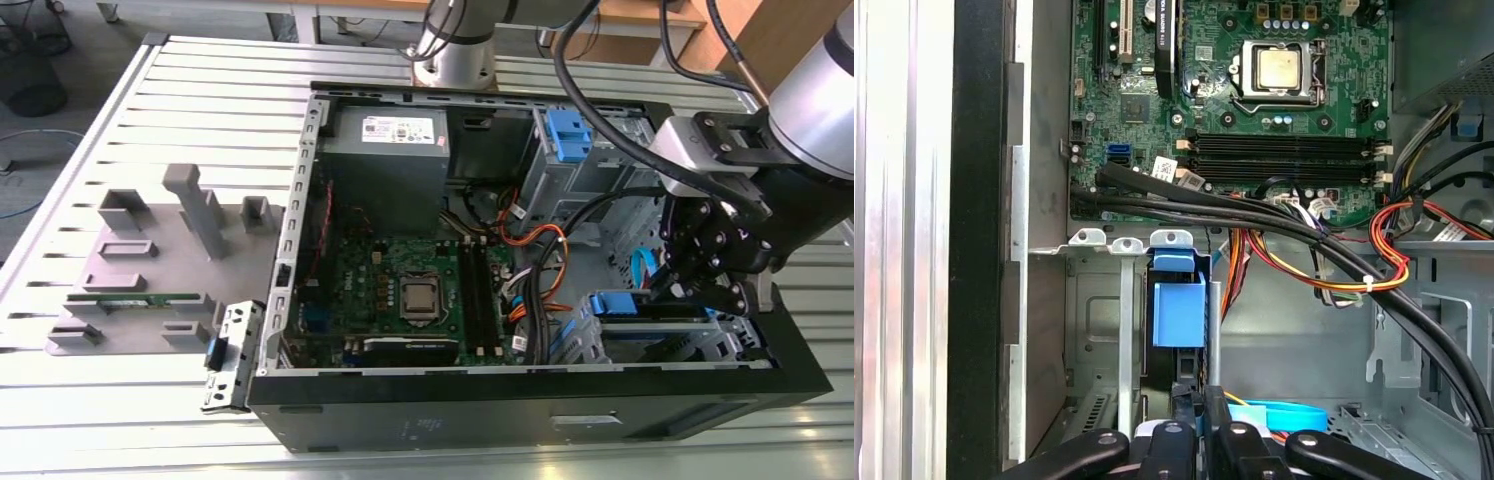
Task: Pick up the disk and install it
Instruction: 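Insert the first disk wire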
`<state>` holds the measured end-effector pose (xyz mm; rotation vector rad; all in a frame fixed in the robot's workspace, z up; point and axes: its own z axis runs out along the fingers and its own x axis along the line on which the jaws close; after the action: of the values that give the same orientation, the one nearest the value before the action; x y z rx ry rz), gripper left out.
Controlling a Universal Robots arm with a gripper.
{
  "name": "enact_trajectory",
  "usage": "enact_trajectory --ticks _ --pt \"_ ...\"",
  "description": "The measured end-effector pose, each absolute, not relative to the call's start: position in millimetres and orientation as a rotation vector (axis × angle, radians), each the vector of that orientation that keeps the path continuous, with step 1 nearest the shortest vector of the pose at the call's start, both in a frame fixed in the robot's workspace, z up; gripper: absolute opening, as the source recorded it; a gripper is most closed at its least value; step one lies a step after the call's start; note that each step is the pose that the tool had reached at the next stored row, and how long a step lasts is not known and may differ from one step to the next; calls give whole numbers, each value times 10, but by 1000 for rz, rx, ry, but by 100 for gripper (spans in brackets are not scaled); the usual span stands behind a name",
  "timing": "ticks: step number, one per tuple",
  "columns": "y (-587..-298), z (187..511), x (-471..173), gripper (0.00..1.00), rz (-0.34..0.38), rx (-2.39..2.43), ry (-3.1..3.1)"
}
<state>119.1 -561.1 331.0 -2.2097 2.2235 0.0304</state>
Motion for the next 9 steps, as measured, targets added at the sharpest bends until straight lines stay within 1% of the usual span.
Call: enact_trajectory --ticks 8,9 --pt "-5611 3303 1191 17 31 -2209 2223" --pt "-5611 3305 1191 23 31 -2209 2223"
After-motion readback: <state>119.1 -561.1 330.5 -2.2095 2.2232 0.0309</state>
